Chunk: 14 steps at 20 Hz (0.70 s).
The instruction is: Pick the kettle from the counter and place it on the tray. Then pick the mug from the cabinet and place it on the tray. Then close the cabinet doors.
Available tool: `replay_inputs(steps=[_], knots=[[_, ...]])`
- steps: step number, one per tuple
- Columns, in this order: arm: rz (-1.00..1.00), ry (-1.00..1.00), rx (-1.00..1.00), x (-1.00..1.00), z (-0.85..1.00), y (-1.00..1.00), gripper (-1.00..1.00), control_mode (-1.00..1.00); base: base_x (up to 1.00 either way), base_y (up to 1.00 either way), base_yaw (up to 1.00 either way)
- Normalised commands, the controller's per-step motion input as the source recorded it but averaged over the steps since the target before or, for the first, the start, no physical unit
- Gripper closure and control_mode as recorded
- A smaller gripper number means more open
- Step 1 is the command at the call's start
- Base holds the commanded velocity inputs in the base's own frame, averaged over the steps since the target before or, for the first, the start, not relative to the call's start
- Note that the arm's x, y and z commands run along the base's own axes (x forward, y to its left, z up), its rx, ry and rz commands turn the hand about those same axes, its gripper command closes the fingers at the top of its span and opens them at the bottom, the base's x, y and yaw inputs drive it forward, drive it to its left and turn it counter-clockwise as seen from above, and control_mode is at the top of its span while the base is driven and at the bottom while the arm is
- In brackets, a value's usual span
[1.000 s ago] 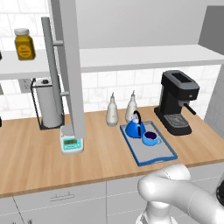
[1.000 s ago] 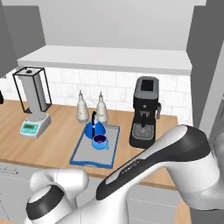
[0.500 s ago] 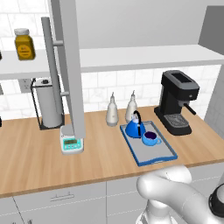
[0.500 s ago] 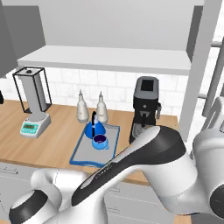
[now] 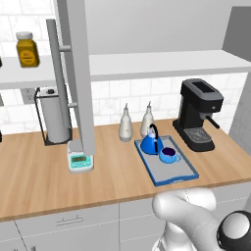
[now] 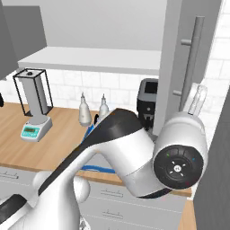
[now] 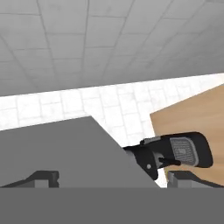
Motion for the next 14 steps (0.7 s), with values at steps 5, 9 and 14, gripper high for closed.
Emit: replay_inputs(steps=[5,9,14], knots=[[0.16,0.08,0.00,0.12,0.08,0.17,-1.00,-1.00,0.00,0.00,0.00],[0.45,0.08,0.00,0.23,0.01,0.16,-1.00,-1.00,0.00,0.00,0.00],[0.29,0.09,0.00,0.10,0.03,0.38,-1.00,-1.00,0.00,0.00,0.00]])
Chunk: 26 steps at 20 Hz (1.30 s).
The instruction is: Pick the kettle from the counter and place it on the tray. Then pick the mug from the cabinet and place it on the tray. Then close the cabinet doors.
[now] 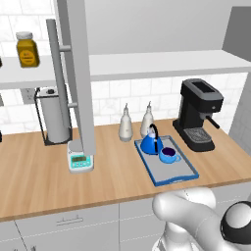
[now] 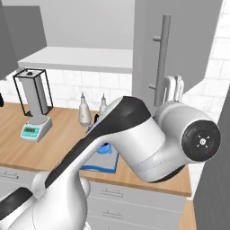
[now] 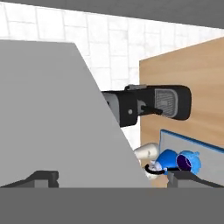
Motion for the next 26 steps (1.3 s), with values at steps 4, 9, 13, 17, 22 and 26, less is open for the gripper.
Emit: replay_inputs(steps=[4,9,13,17,22,26], knots=[[0.00,0.00,0.00,0.16,0.06,0.67,-1.00,-1.00,0.00,0.00,0.00],[-0.01,-0.03,0.00,0.35,0.00,0.49,-1.00,-1.00,0.00,0.00,0.00],[0.00,-0.05,0.00,0.52,0.00,0.07,-1.00,-1.00,0.00,0.00,0.00],[0.00,-0.02,0.00,0.58,0.00,0.00,-1.00,-1.00,0.00,0.00,0.00],[0.00,-0.01,0.03,0.68,0.00,-0.07,-1.00,-1.00,0.00,0.00,0.00],[0.00,-0.04,0.05,0.64,0.00,-0.01,-1.00,-1.00,0.00,0.00,0.00]])
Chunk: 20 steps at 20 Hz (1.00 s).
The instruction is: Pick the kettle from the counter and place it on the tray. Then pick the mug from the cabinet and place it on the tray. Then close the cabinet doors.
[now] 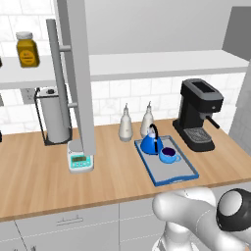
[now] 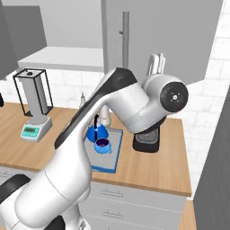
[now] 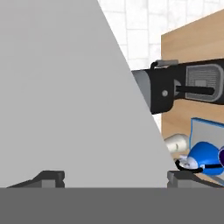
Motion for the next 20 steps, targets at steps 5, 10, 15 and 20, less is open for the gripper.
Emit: replay_inputs(steps=[5,10,15,20], knots=[[0.00,-0.03,0.04,0.54,0.00,0.00,-1.00,-1.00,0.00,0.00,0.00],[0.00,0.00,0.02,0.56,0.00,0.00,-1.00,-1.00,0.00,0.00,0.00],[0.00,0.00,0.01,0.57,0.00,0.00,-1.00,-1.00,0.00,0.00,0.00],[0.00,0.01,0.00,0.56,0.00,0.01,-1.00,-1.00,0.00,0.00,0.00]])
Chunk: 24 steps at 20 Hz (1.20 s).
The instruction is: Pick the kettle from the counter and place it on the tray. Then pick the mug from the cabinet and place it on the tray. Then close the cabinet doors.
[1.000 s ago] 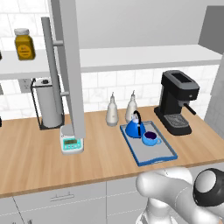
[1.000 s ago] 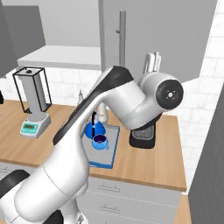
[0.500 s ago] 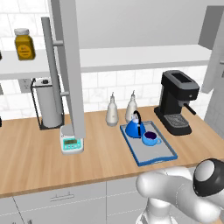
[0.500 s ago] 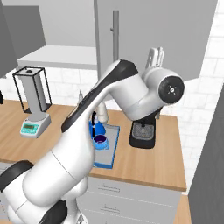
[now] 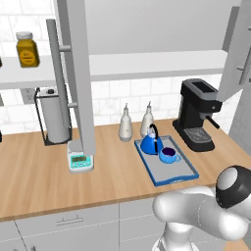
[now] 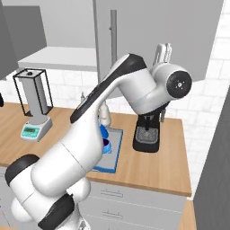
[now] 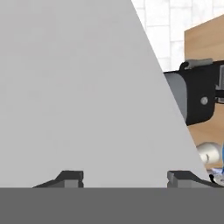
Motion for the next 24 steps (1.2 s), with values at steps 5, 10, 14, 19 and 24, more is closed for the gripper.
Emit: replay_inputs(steps=[5,10,14,19,24], knots=[[0.01,0.00,0.00,0.55,-0.02,0.22,-1.00,-1.00,0.00,0.00,0.00],[0.00,-0.14,0.01,0.48,-0.06,0.49,-1.00,-1.00,0.00,0.00,0.00],[-0.02,-0.26,0.02,0.19,0.02,0.71,-1.00,-1.00,0.00,0.00,0.00],[-0.06,-0.03,-0.02,0.02,0.25,0.99,-1.00,-1.00,0.00,0.00,0.00],[-0.03,0.00,0.00,0.39,0.27,0.69,-1.00,-1.00,0.00,0.00,0.00]])
